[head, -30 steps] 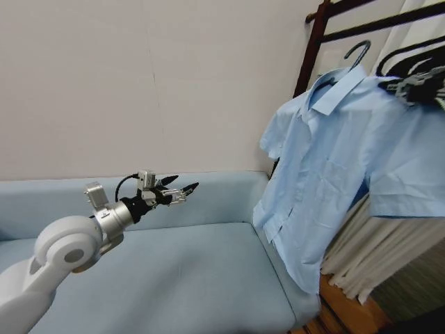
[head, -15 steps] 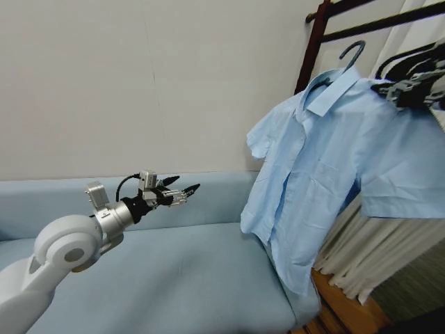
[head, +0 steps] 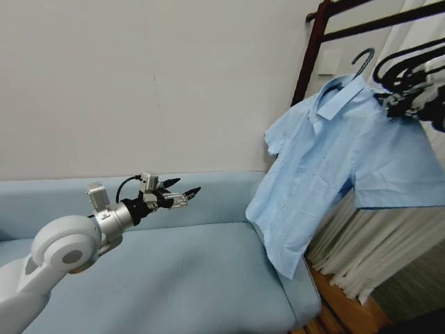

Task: Pick up the clothes from the sofa and hang them on the clothes hanger.

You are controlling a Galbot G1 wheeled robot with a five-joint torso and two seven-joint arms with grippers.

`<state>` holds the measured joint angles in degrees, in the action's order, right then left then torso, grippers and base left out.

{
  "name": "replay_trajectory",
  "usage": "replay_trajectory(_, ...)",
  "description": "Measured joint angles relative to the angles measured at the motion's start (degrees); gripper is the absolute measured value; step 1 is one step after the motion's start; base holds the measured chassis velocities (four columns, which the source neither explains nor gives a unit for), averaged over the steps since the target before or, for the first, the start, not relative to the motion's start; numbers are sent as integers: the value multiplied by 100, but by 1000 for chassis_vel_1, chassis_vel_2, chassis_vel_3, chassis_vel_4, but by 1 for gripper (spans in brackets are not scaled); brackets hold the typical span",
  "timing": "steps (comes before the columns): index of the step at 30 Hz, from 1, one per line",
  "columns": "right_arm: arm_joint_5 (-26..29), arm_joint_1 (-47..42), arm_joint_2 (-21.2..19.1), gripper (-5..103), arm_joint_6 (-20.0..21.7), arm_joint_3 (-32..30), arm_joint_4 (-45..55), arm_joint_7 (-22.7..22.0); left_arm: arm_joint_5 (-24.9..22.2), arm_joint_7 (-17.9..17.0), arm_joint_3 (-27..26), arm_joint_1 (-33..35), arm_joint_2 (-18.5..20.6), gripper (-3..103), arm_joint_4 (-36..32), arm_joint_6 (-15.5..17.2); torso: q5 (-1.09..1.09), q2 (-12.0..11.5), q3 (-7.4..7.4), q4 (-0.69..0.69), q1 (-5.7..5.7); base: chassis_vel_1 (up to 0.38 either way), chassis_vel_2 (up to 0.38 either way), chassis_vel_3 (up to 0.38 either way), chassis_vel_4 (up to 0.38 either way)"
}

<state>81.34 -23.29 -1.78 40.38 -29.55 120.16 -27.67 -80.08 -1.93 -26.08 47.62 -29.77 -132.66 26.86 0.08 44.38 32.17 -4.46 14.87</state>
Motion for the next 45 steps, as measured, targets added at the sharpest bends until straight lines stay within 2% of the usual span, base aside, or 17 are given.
replay_trajectory(5, 12, 23, -1, 9, 24, -23, -45, 8, -53, -40, 48, -92, 48, 100, 9, 0, 0, 0, 0, -1, 0, 0, 0, 0, 0)
replay_trajectory(10, 267, 41, 16, 9, -39, -38, 48, -40, -104, -46, 55, -157, 70, 100, 35, 12, 0, 0, -1, -1, 0, 0, 0, 0, 0)
replay_trajectory(14, 284, -23, 162, 9, -261, 79, 229, -58, -105, -45, 2, -89, 59, 100, 20, 13, 0, 0, -1, 0, 0, 0, 0, 0, 0)
replay_trajectory(17, 508, -17, 305, 9, -578, 91, 512, -53, -103, -15, -86, 1, 82, 100, 5, 7, 0, 0, 0, 1, 0, 0, 0, 0, 0)
replay_trajectory(21, 591, 12, 317, 9, -783, 56, 647, 67, -106, -4, -105, -12, 117, 100, 31, -6, -1, 0, -1, 0, 0, 0, 0, 0, 0)
replay_trajectory(23, 548, -2, 346, 9, -1174, 82, 689, 466, -133, 5, -111, -62, 162, 100, 61, -14, -2, 0, -1, -1, -1, 0, 0, 0, 0)
replay_trajectory(26, 439, -17, 429, 9, -1341, 198, 640, 683, -156, 6, -111, -79, 202, 100, 48, -15, -2, 0, -1, -1, -1, 0, 0, 0, 0)
replay_trajectory(27, 387, -17, 465, 9, -1381, 264, 624, 737, -159, 6, -111, -80, 213, 100, 36, -16, -2, 0, -1, -1, -1, 0, 0, 0, 0)
replay_trajectory(29, -21, -20, 711, 9, -1666, 784, 584, 918, -178, 6, -111, -76, 247, 100, -15, -17, -1, 0, -1, -1, -1, 0, 0, 0, 0)
replay_trajectory(31, -148, -22, 831, 9, -1737, 945, 570, 927, -182, 6, -111, -71, 255, 100, -25, -17, -1, 0, -1, -1, -1, 0, 0, 0, 0)
replay_trajectory(32, -572, -47, 1295, 9, -1941, 1378, 578, 923, -191, 2, -136, -17, 300, 100, -57, -21, 1, 0, 0, 2, -1, 0, 0, 0, 0)
replay_trajectory(36, -779, -225, 1536, 9, -2017, 1455, 660, 953, -200, -3, -189, 30, 375, 100, -98, -29, -1, 0, 0, 1, -1, 0, 0, 0, 0)
replay_trajectory(39, -1255, -470, 1807, 9, -2150, 1566, 741, 1152, -283, -59, -251, 39, 495, 100, -186, -35, 0, 0, 0, -2, -1, 0, 0, 0, 0)
replay_trajectory(41, -1317, -487, 1858, 9, -2163, 1620, 765, 1153, -294, -69, -256, 37, 510, 100, -202, -37, -1, 0, 0, -2, -1, 0, 0, 0, 0)
replay_trajectory(43, -1674, -712, 2049, 9, -2281, 1783, 889, 1139, -341, -101, -279, 32, 561, 100, -273, -45, -1, 0, 0, 2, -1, 0, 0, 0, 0)
replay_trajectory(45, -2051, -1157, 2167, 9, -2408, 1658, 992, 1163, -376, -129, -291, 28, 597, 100, -317, -52, -1, 0, 0, 1, -1, 0, 0, 0, 0)
